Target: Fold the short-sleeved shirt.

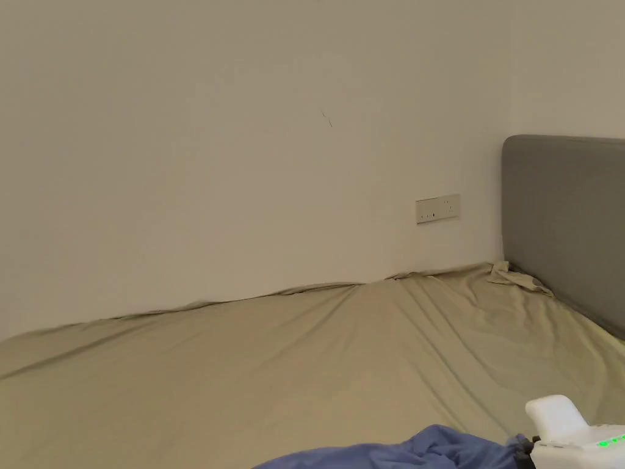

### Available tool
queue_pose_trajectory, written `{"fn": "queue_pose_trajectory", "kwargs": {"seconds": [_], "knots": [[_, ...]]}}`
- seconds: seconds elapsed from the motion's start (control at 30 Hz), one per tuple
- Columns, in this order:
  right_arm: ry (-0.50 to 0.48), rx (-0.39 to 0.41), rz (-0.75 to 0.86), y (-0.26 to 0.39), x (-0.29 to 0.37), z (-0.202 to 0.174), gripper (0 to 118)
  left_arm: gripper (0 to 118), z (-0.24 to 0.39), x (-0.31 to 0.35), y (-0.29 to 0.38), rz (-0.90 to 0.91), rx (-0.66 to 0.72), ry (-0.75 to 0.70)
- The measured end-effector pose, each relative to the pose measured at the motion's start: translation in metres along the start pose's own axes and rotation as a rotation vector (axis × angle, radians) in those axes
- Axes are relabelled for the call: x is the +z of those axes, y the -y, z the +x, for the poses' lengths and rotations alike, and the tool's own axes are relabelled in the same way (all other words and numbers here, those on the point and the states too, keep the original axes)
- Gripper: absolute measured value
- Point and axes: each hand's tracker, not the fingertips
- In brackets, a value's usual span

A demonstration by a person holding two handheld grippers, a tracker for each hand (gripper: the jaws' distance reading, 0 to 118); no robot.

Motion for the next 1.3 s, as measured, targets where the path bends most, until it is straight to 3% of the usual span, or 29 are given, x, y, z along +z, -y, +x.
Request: {"fn": "queue_pose_trajectory", "kwargs": {"seconds": [0.2, 0.33, 0.53, 0.77, 0.87, 0.97, 1.07, 1.1, 1.13, 1.17, 1.23, 1.27, 1.3], "knots": [[-0.060, -0.150, -0.018, 0.082, 0.042, 0.020, 5, 3, -0.030, 0.043, 0.049, -0.025, 0.008, 0.030], [-0.046, -0.182, -0.014, 0.107, 0.078, 0.035, 5, 3, -0.050, 0.082, 0.070, -0.010, 0.024, 0.044], [-0.011, -0.117, -0.089, 0.130, 0.127, 0.038, 5, 3, -0.069, 0.133, 0.105, -0.033, 0.068, 0.088], [0.002, -0.102, -0.202, 0.165, 0.150, 0.033, 5, 3, -0.071, 0.141, 0.148, -0.168, -0.020, -0.053], [0.047, -0.093, -0.287, 0.177, 0.136, 0.032, 5, 3, -0.073, 0.127, 0.161, -0.212, -0.023, -0.055], [0.027, -0.125, -0.376, 0.187, 0.107, 0.036, 5, 3, -0.083, 0.098, 0.170, -0.276, -0.087, -0.178], [0.043, -0.088, -0.431, 0.192, 0.078, 0.035, 5, 3, -0.089, 0.066, 0.183, -0.360, -0.126, -0.248], [0.034, -0.122, -0.465, 0.195, 0.070, 0.036, 5, 3, -0.091, 0.058, 0.189, -0.386, -0.119, -0.262], [0.042, -0.143, -0.495, 0.198, 0.064, 0.036, 6, 9, -0.092, 0.051, 0.193, -0.391, -0.124, -0.283], [0.048, -0.140, -0.500, 0.201, 0.058, 0.035, 30, 34, -0.092, 0.049, 0.195, -0.379, -0.118, -0.305], [0.082, -0.077, -0.541, 0.206, 0.051, 0.034, 108, 64, -0.084, 0.060, 0.186, -0.331, -0.080, -0.226], [0.068, -0.065, -0.517, 0.203, 0.057, 0.037, 118, 98, -0.078, 0.067, 0.180, -0.317, -0.089, -0.238], [0.040, -0.077, -0.409, 0.192, 0.073, 0.040, 116, 117, -0.073, 0.077, 0.172, -0.293, -0.091, -0.245]]}}
